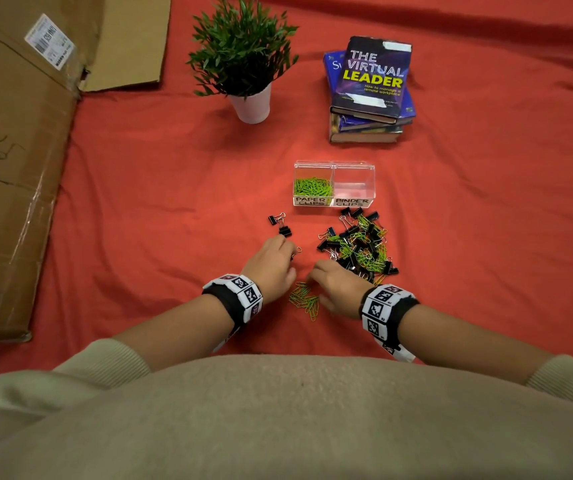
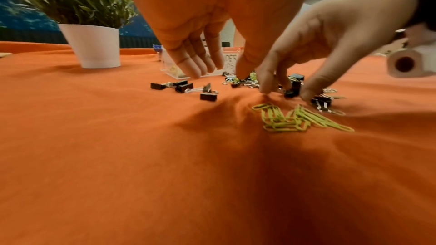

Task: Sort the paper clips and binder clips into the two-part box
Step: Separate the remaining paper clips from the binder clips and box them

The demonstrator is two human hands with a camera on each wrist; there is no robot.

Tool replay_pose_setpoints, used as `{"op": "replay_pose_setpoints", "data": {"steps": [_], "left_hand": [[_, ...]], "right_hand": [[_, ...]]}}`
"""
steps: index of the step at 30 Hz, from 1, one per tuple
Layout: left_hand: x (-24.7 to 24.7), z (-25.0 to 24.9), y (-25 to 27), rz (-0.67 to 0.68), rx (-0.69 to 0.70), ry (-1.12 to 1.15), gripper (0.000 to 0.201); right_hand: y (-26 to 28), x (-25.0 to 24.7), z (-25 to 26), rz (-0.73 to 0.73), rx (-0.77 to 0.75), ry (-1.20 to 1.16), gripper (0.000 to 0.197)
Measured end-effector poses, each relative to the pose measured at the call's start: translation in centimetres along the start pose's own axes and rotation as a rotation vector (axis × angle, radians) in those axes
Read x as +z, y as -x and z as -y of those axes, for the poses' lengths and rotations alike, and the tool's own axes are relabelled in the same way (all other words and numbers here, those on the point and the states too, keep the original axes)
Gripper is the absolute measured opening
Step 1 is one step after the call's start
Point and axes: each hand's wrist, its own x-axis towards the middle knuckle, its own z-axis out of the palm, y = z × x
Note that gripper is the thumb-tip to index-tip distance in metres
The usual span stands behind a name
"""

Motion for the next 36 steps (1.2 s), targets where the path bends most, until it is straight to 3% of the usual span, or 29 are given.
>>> {"op": "replay_pose_setpoints", "data": {"steps": [5,11,18,22,26,32,36], "left_hand": [[1.4,-0.8,1.4,0.253,0.193,-0.047,0.037],[1.7,-0.6,1.7,0.337,0.175,-0.098,0.034],[1.8,-1.1,2.1,0.344,0.210,-0.197,0.023],[2.0,-1.3,2.4,0.359,0.209,-0.248,0.018],[2.2,-1.5,2.5,0.355,0.187,-0.271,0.019],[2.2,-1.6,2.5,0.347,0.132,-0.271,0.025],[2.6,-1.3,2.8,0.339,0.139,-0.250,0.023]], "right_hand": [[0.3,0.1,-0.2,0.021,-0.051,0.018,0.036],[0.9,1.7,-0.4,0.082,-0.199,0.158,0.044],[1.0,2.2,-0.7,0.059,-0.248,0.200,0.005],[1.1,2.1,-0.7,0.105,-0.104,0.094,0.021],[1.1,0.4,-0.9,0.090,0.090,-0.121,0.017],[-2.8,-7.3,-2.4,-0.194,0.321,-0.416,0.006],[-7.4,-11.9,-3.2,-0.340,0.387,-0.356,0.006]]}}
